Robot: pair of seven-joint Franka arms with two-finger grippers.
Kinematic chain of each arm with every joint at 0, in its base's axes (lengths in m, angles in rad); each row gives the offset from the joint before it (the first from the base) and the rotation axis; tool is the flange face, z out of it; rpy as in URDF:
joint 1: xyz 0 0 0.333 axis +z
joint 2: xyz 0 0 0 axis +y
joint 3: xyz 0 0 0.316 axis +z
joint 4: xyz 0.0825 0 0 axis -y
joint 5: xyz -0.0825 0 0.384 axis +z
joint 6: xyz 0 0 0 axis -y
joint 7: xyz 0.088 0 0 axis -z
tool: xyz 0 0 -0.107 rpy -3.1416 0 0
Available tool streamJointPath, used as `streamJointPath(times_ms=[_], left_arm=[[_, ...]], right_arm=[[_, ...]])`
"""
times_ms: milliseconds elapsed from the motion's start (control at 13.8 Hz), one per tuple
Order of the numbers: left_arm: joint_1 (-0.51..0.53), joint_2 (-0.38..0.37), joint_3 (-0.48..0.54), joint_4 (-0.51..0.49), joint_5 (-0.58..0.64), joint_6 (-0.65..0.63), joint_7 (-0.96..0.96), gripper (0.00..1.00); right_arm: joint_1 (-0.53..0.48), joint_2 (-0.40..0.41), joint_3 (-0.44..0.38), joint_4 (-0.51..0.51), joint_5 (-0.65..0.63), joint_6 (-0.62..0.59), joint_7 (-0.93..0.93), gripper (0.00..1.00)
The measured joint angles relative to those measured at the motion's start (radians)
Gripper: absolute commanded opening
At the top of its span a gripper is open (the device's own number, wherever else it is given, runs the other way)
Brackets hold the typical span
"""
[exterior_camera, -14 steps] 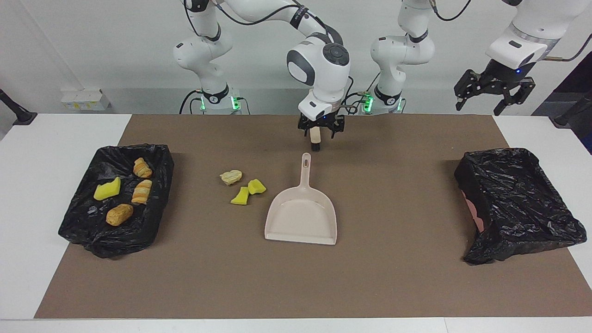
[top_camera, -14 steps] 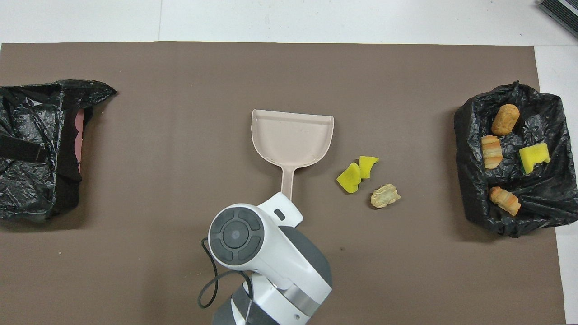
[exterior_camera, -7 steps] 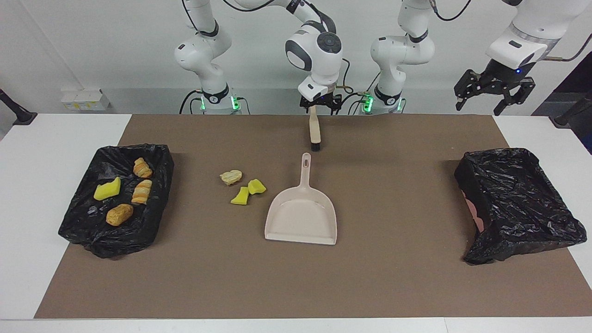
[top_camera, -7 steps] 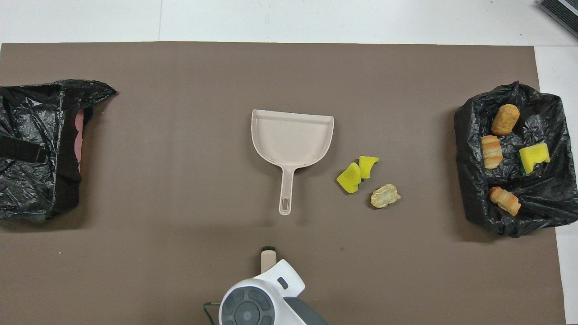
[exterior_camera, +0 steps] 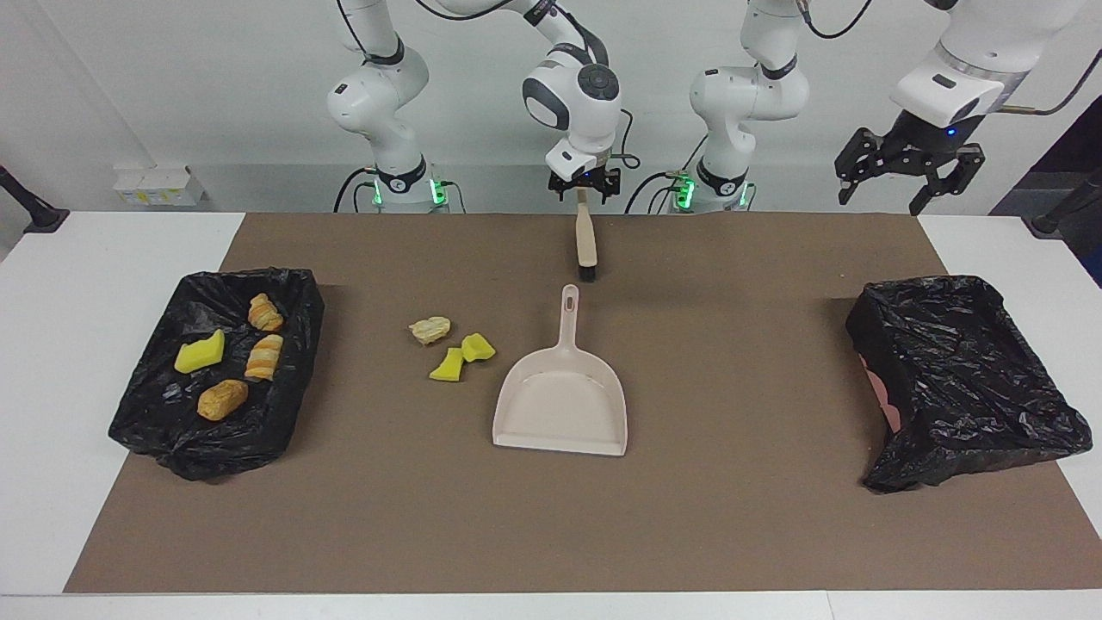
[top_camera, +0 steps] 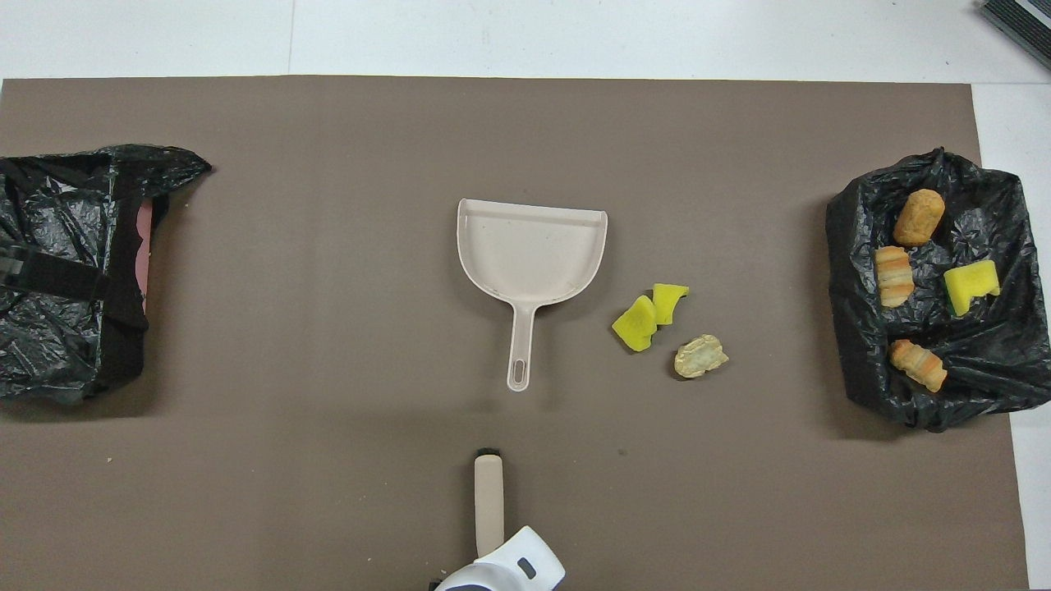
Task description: Sweep and dump trash in bin
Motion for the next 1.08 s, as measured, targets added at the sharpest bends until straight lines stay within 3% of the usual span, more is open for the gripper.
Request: streamJointPath(times_ms=[289,506,578,651,723,1085], left_arm=[[-0.001,-0.001,-0.168,-0.102,0.0,0.144,-0.157,1.0],[-0.004,0.01,-0.303,-0.259,0.0,0.363,-0.313,1.0],[-0.004,0.017,-0.337,-0.306,0.0,0.434,-0.368,1.0],[-0.004,0.03,-0.367,-0.341,0.0,0.49,-0.415,1.0],[-0.005,0.054,-0.399,-0.367,0.0,0.54,-0.461,1.0],[-0.055,0.245,-0.487,-0.388,0.106,0.737,-0.693,1.0]], right_arm=[[0.013,0.0,0.0,-0.011,0.007,0.002,0.0,0.49],[0.027,0.0,0.0,-0.018,0.027,0.002,0.0,0.37],[0.031,0.0,0.0,-0.021,0.038,0.002,0.0,0.28],[0.033,0.0,0.0,-0.025,0.05,0.002,-0.001,0.07],[0.033,0.0,0.0,-0.027,0.061,0.003,-0.004,0.0],[0.014,-0.006,-0.005,-0.026,0.074,-0.041,-0.007,0.0]])
